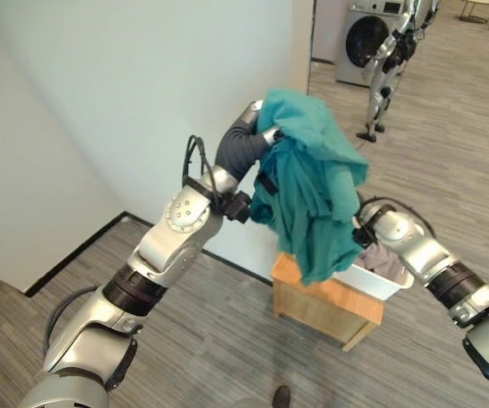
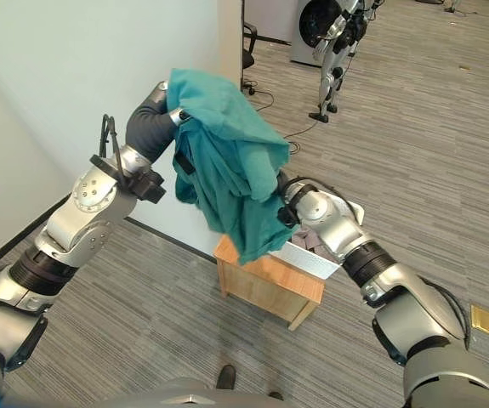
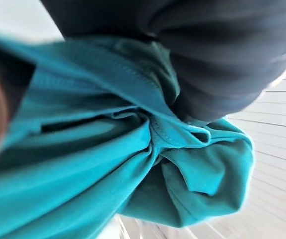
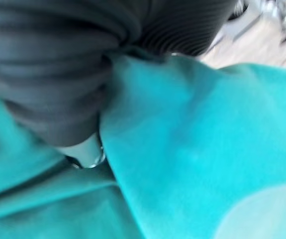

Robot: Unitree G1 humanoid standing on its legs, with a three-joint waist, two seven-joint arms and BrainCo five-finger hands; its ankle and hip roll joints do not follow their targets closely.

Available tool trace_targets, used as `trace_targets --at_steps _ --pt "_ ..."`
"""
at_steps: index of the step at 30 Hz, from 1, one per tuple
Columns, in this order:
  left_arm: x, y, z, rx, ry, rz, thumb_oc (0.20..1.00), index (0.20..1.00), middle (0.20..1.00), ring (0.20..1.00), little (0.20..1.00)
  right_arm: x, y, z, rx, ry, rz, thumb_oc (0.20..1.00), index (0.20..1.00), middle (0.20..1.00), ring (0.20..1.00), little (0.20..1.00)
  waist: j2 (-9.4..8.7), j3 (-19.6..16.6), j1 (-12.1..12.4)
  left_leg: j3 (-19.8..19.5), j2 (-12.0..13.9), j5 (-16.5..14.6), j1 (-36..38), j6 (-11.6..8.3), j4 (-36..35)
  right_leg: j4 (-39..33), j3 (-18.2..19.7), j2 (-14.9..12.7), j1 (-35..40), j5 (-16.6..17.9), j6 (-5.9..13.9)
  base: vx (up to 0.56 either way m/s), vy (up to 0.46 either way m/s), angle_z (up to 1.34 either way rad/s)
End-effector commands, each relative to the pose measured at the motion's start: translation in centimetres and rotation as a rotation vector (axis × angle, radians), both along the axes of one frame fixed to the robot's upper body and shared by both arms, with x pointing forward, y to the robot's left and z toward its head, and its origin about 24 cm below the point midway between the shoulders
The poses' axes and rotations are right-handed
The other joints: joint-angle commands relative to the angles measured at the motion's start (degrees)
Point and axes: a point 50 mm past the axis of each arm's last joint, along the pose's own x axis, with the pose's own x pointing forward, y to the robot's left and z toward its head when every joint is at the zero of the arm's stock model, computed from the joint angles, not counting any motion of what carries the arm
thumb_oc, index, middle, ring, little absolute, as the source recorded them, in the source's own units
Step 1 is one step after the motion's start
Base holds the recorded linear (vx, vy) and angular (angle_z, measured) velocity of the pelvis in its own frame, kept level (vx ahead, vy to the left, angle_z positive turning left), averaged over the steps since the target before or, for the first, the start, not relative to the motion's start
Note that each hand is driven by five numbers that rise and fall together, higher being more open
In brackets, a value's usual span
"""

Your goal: Pick up bed clothes into laundry basket.

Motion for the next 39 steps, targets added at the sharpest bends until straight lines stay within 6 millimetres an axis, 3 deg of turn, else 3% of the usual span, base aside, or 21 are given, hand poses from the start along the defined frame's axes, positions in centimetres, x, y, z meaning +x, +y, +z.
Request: trace_targets --at_steps 1,5,8,9,13,15,17,19,20,26,28,32,39 --pt "0.7 3.4 0.4 0.012 -0.011 0.108 1.0 1.0 1.0 1.0 1.0 0.8 -1.5 6.2 -0.009 -0.246 -0.048 0.2 0.2 0.2 0.2 0.2 -2.75 -2.99 0.73 -1.5 2.35 -1.85 0.42 -3.99 -0.04 1.27 -2.92 -3.19 0.73 -0.65 4.03 0.0 0.0 0.0" --pt "-0.6 8.1 -2.8 0.064 0.117 0.237 1.0 1.0 1.0 1.0 1.0 0.2 -5.2 8.4 -0.091 -0.307 -0.149 0.2 0.2 0.2 0.2 0.2 -3.29 -2.85 1.0 -1.56 2.42 -1.92 0.42 -4.05 -0.04 1.23 -2.94 -3.11 0.69 -0.53 4.04 0.0 0.0 0.0" --pt "-3.0 11.0 -6.9 0.103 0.273 0.315 1.0 1.0 1.0 1.0 1.0 0.0 -8.1 10.2 -0.149 -0.342 -0.253 0.2 0.2 0.2 0.2 0.2 -4.02 -2.68 1.39 -1.53 2.51 -1.92 0.38 -3.95 -0.04 1.3 -3.06 -3.01 0.69 -0.57 3.94 0.0 0.0 0.0" --pt "-4.0 11.7 -8.9 0.103 0.353 0.323 1.0 1.0 1.0 1.0 1.0 0.0 -9.4 11.3 -0.159 -0.357 -0.309 0.2 0.2 0.2 0.2 0.2 -4.4 -2.47 1.72 -1.48 2.47 -1.9 0.29 -3.93 -0.04 1.28 -3.01 -3.02 0.65 -0.54 3.93 0.0 0.0 0.0" --pt "-5.4 12.4 -11.2 0.088 0.444 0.35 1.0 1.0 1.0 1.0 1.0 0.1 -10.4 12.0 -0.157 -0.361 -0.354 0.2 0.2 0.2 0.2 0.2 -4.66 -2.18 1.97 -1.48 2.41 -1.89 0.16 -3.84 -0.04 1.34 -3.1 -3.05 0.56 -0.49 3.94 0.0 0.0 0.0" --pt "-7.3 13.3 -14.2 0.092 0.572 0.377 1.0 1.0 1.0 1.0 1.0 0.2 -11.9 13.0 -0.161 -0.353 -0.416 0.2 0.2 0.2 0.2 0.2 -4.95 -1.47 2.51 -1.42 2.44 -1.78 0.0 -3.67 -0.04 1.54 -3.04 -3.15 0.28 -0.43 3.95 0.0 0.0 0.0" --pt "-8.4 14.0 -15.9 0.088 0.642 0.41 1.0 1.0 1.0 1.0 1.0 0.3 -13.1 12.9 -0.13 -0.329 -0.472 0.2 0.2 0.2 0.2 0.2 -5.04 -0.92 2.81 -1.45 2.34 -1.69 -0.29 -3.5 -0.04 1.77 -3.12 -3.19 -0.08 -0.43 3.98 -0.01 0.009 -0.02" --pt "-8.4 14.0 -15.9 0.087 0.642 0.411 1.0 1.0 1.0 1.0 1.0 0.3 -13.1 12.9 -0.13 -0.329 -0.471 0.2 0.2 0.2 0.2 0.2 -5.02 -0.94 2.77 -1.43 2.34 -1.69 -0.3 -3.5 -0.04 1.79 -3.11 -3.19 -0.11 -0.44 3.99 -0.02 0.005 0.05" --pt "-9.0 14.5 -17.0 0.06 0.682 0.449 1.0 1.0 1.0 1.0 1.0 0.5 -13.6 12.2 -0.076 -0.301 -0.499 0.2 0.2 0.2 0.2 0.2 -5.02 -0.3 3.04 -1.58 2.29 -1.47 -0.73 -3.33 -0.04 2.1 -3.17 -3.26 -0.6 -0.47 3.9 -0.04 0.002 0.05" --pt "-10.1 15.0 -18.9 -0.009 0.753 0.526 1.0 1.0 1.0 1.0 1.0 0.8 -15.1 11.2 -0.007 -0.24 -0.604 0.2 0.2 0.2 0.2 0.2 -4.74 2.0 3.67 -1.61 2.27 -0.81 -1.88 -3.04 -0.04 2.97 -2.97 -3.2 -2.36 -0.44 3.58 -0.05 -0.002 0.0" --pt "-10.3 15.1 -19.2 -0.015 0.763 0.537 1.0 1.0 1.0 1.0 1.0 0.9 -15.2 11.4 -0.009 -0.238 -0.616 0.2 0.2 0.2 0.2 0.2 -4.57 2.47 3.75 -1.6 2.25 -0.67 -2.08 -3.01 -0.04 3.13 -2.86 -3.17 -2.7 -0.42 3.53 -0.06 0.004 0.0" --pt "-11.2 15.8 -21.9 -0.099 0.863 0.634 1.0 1.0 1.0 1.0 1.0 1.2 -16.1 11.9 -0.081 -0.211 -0.71 0.2 0.2 0.2 0.2 0.2 -3.23 5.0 4.08 -1.56 2.09 0.02 -3.38 -2.85 0.43 4.12 -2.58 -3.37 -4.24 -0.16 3.15 -0.07 0.019 -0.03" --pt "-13.0 16.0 -24.2 -0.182 0.944 0.72 1.0 1.0 1.0 1.0 1.0 2.0 -15.2 13.7 -0.111 -0.23 -0.72 0.2 0.2 0.2 0.2 0.2 -1.77 7.12 4.83 -1.71 1.84 0.89 -5.76 -2.78 0.77 4.15 -2.42 -3.26 -6.51 0.43 2.92 -0.03 0.01 0.0"
